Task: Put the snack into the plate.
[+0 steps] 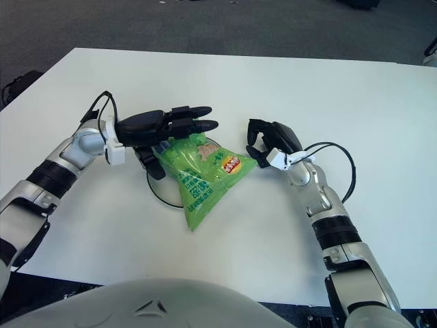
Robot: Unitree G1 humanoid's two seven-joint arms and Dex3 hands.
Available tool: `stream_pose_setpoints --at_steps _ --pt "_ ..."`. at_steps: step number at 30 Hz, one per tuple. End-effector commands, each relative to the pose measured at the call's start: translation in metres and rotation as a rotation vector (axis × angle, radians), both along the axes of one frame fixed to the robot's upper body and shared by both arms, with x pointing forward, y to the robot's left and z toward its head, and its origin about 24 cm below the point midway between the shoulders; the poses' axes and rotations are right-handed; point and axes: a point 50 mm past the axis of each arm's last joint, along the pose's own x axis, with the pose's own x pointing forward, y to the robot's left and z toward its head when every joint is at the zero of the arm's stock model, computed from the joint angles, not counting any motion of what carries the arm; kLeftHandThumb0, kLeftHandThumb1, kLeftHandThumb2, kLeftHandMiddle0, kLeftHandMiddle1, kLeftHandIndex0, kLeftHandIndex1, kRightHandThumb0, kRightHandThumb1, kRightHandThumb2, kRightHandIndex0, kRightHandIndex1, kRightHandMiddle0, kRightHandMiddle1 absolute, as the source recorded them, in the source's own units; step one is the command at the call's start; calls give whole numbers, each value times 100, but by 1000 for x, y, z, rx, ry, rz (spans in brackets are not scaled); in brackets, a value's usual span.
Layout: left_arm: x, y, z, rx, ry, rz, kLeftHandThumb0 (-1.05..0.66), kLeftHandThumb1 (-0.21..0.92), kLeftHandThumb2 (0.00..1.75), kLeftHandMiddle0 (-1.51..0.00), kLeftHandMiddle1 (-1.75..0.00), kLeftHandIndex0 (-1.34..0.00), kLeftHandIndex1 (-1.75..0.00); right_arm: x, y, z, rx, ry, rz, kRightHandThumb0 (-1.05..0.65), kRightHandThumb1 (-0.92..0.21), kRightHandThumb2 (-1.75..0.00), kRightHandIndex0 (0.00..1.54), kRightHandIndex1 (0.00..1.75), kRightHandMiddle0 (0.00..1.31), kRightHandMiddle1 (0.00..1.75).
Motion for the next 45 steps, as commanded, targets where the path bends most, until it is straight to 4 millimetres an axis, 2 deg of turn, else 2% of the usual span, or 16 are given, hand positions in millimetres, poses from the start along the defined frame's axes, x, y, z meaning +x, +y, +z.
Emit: stream_pose_setpoints --at_steps 1,4,8,10,13,17,25,27,30,32,34,36,37,39,42,45 --pt "0 23 -7 -153 175 53 -105 92 47 0 0 0 -12 -30 -6 -61 -69 309 -31 -51 -25 -140 131 175 67 175" --pt "5 35 -12 -246 380 157 -105 92 52 -1 -1 0 -19 -30 -6 -62 -91 299 -39 -52 -24 -141 130 175 68 175" --pt "21 23 -10 -325 547 161 -105 92 57 -3 -1 0 -22 -30 -6 -62 -102 292 -41 -52 -24 -142 130 175 68 175" --pt "30 25 -15 -378 634 180 -105 92 57 -4 -2 0 -22 -30 -6 -62 -111 287 -41 -52 -23 -142 130 175 69 175" --pt "42 50 -25 -448 582 343 -103 92 53 -8 -4 0 -29 -30 -6 -62 -114 287 -41 -52 -23 -143 129 175 69 175" --pt "52 64 -30 -531 591 430 -97 92 48 -15 -6 0 -44 -31 -6 -62 -116 288 -41 -52 -23 -143 129 175 69 175" --pt "59 72 -38 -670 689 459 -89 92 43 -24 -11 0 -61 -31 -6 -63 -103 299 -39 -52 -23 -143 129 175 69 175" --pt "59 73 -42 -722 682 518 -85 91 42 -27 -13 0 -65 -30 -6 -62 -98 300 -36 -52 -23 -143 129 175 69 175" --pt "58 74 -48 -793 673 623 -72 86 52 -31 -34 0 -80 -31 -6 -62 -101 298 -33 -52 -23 -143 129 175 69 175" --pt "59 74 -51 -832 677 677 -64 86 60 -30 -61 0 -105 -31 -6 -62 -104 298 -33 -52 -23 -143 129 175 69 175" --pt "59 74 -53 -864 686 714 -61 86 65 -30 -74 0 -118 -31 -7 -62 -103 298 -32 -52 -23 -143 129 175 69 175" --pt "60 73 -55 -902 698 756 -46 89 57 -33 -93 -12 -151 -31 -7 -62 -101 298 -31 -52 -22 -143 129 175 69 175" --pt "62 74 -57 -925 709 799 -44 90 56 -34 -98 -13 -156 -31 -7 -62 -100 297 -30 -52 -22 -143 129 175 69 175" --pt "65 75 -60 -945 723 862 -40 81 68 -44 -122 -23 -167 -32 -7 -62 -97 294 -29 -52 -22 -143 129 175 69 175" --pt "69 78 -62 -947 742 927 -39 72 80 -56 -143 -31 -172 -32 -7 -62 -93 290 -31 -52 -22 -143 129 175 69 175" --pt "71 80 -64 -951 767 972 -39 67 86 -63 -153 -34 -174 -32 -8 -62 -84 285 -35 -52 -22 -143 128 175 69 175"
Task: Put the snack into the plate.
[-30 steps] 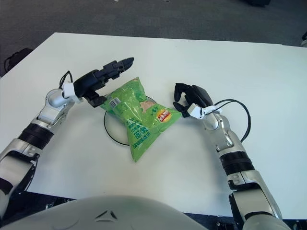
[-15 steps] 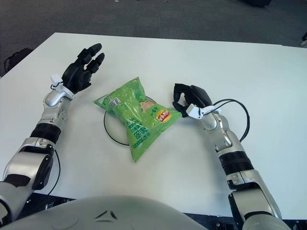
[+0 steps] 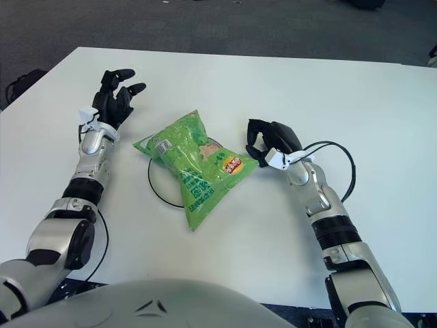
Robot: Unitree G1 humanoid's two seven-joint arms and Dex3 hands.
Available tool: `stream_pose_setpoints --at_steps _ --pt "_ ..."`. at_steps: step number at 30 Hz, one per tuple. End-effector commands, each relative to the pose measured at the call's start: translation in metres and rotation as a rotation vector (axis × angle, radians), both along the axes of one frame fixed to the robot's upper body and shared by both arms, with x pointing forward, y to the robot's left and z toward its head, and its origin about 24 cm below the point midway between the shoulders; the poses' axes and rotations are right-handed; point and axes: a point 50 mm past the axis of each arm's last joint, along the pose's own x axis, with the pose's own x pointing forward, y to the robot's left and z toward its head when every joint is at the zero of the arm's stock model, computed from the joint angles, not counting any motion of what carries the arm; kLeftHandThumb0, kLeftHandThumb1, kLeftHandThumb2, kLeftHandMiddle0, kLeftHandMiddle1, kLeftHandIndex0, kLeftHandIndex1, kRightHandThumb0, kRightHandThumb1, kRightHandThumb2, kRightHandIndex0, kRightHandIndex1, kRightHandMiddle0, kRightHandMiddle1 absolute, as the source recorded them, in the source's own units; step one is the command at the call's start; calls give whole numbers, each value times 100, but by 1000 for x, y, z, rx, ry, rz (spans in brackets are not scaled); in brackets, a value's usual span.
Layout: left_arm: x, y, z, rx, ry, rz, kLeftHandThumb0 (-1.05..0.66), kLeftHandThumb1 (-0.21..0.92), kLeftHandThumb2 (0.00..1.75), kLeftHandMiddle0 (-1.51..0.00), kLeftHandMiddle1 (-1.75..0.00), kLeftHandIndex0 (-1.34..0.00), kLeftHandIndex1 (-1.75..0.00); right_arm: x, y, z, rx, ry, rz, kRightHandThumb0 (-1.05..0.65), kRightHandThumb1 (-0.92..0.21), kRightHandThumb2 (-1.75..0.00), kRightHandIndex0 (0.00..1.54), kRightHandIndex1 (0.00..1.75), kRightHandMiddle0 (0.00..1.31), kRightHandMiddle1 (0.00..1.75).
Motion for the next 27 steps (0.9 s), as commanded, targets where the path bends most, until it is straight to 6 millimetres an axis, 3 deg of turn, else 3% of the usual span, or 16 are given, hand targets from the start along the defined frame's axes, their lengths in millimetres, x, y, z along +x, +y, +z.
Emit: stream_pose_setpoints --at_steps 1,6,20,27 --pt "6 4 3 -10 38 49 -40 65 89 -67 -160 -36 -174 -32 -8 -61 -43 280 -35 -52 -23 -143 128 175 69 175" --pt "6 6 -1 -28 84 53 -41 59 97 -80 -173 -41 -175 -32 -9 -60 -31 265 -42 -52 -23 -142 127 175 68 175" --pt "4 13 -19 -1 215 57 -46 39 123 -125 -175 -56 -175 -31 -9 -59 -9 257 -57 -52 -24 -142 127 175 68 175" --pt "0 14 -25 35 246 63 -48 31 132 -130 -175 -62 -175 -31 -10 -60 1 259 -61 -52 -24 -142 127 175 68 175"
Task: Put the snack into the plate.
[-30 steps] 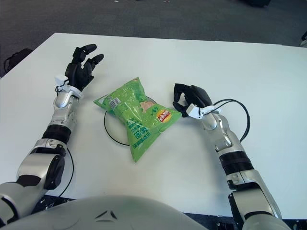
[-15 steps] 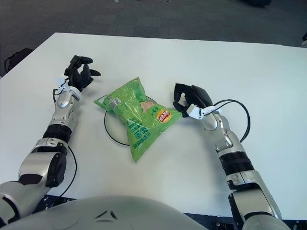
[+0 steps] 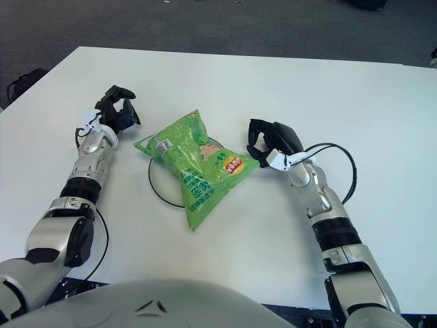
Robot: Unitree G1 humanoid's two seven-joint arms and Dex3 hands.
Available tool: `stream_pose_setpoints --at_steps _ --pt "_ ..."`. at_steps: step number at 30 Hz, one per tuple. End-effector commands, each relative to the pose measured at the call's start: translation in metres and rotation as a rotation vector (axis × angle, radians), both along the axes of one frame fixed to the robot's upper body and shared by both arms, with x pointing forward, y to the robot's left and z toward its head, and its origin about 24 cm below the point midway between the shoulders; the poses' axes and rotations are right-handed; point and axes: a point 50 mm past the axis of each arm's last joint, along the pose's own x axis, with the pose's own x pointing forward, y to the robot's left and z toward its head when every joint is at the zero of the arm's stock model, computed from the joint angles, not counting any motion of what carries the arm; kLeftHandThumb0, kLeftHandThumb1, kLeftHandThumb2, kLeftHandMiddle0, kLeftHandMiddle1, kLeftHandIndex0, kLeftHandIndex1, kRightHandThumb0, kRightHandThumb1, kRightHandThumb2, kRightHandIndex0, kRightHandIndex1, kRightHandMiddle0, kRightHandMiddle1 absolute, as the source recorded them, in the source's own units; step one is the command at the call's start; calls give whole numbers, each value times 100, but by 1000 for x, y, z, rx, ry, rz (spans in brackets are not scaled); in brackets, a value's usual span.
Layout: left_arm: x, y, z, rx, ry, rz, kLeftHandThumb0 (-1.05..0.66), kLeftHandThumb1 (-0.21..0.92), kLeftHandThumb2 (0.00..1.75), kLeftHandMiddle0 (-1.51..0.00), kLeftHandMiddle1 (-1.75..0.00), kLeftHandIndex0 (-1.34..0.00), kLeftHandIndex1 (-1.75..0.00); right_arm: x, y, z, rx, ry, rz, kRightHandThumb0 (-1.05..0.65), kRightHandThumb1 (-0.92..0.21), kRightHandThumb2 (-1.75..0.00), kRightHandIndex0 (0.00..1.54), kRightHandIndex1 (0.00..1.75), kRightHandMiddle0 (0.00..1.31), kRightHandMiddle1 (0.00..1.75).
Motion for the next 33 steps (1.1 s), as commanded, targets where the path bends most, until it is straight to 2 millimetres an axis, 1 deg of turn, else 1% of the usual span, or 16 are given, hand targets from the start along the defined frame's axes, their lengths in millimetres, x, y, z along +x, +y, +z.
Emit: stream_pose_setpoints --at_steps 1,6,11,15,20,28,33 --pt "-4 6 -6 28 34 18 -48 30 133 -130 -175 -62 -175 -29 -8 -59 -14 274 -47 -52 -24 -142 127 175 68 175" --pt "-6 7 -10 41 63 15 -49 29 135 -130 -175 -64 -175 -29 -9 -59 10 260 -67 -52 -24 -141 127 175 68 175" --pt "-14 8 -18 58 86 18 -49 28 136 -130 -175 -64 -175 -30 -11 -56 120 178 -145 -51 -26 -139 127 175 66 175" --pt "-23 10 -26 93 86 1 -49 28 137 -130 -175 -65 -175 -32 -13 -53 252 69 -261 -50 -28 -137 127 175 65 175" --pt "-29 9 -34 104 77 -21 -49 27 137 -130 -175 -65 -175 -33 -16 -52 460 13 -412 -49 -30 -134 125 175 63 175" --pt "-33 7 -39 85 54 -56 -50 27 137 -130 -175 -65 -175 -33 -23 -52 774 19 -590 -48 -32 -131 127 175 61 175" --pt "-35 6 -40 65 32 -75 -50 27 137 -131 -175 -65 -175 -34 -24 -52 889 15 -645 -48 -34 -129 128 175 60 175"
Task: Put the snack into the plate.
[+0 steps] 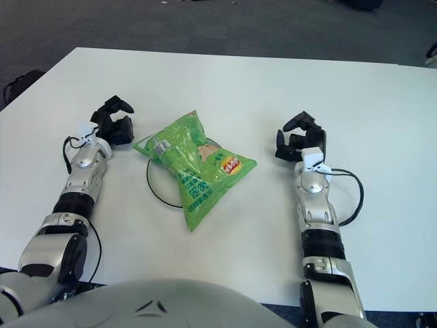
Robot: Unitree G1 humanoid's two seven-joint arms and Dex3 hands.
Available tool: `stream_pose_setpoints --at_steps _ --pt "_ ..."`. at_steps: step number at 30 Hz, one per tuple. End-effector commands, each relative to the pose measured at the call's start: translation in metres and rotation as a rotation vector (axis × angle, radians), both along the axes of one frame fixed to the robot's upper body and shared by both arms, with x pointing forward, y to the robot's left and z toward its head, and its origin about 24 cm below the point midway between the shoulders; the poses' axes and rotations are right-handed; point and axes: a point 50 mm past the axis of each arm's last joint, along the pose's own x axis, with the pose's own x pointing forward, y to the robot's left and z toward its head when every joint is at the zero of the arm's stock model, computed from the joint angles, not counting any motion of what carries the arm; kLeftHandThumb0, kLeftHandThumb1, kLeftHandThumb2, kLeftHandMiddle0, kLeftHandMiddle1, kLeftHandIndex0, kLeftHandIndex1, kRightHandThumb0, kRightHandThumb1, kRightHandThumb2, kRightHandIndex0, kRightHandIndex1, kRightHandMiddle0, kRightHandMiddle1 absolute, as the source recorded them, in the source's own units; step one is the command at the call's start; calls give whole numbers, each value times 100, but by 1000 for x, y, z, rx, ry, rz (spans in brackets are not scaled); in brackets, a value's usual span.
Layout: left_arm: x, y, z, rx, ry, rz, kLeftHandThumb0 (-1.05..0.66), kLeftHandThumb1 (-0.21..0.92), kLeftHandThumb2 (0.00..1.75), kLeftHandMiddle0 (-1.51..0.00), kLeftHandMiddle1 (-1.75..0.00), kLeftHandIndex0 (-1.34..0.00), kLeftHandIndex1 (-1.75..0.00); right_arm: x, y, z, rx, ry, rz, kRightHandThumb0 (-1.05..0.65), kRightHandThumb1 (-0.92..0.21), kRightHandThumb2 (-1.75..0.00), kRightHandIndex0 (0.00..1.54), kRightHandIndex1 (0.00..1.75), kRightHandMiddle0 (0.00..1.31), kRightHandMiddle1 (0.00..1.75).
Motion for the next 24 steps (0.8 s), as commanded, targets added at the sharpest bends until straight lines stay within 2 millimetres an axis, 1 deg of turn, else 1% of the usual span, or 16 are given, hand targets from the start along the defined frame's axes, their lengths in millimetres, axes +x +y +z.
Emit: stream_pose_setpoints --at_steps 1,9,24 --pt "-13 -2 -27 -32 82 -18 -50 27 137 -131 -175 -65 -175 -19 17 -40 179 108 -39 -47 -34 -129 128 175 60 175" --pt "-14 -2 -28 -49 58 -37 -50 26 139 -133 -175 -66 -175 -20 14 -41 257 78 -80 -47 -36 -127 127 175 59 175" --pt "-16 -2 -32 -95 51 -46 -50 24 140 -132 -175 -67 -175 -21 10 -42 284 94 -85 -46 -38 -124 127 175 56 175"
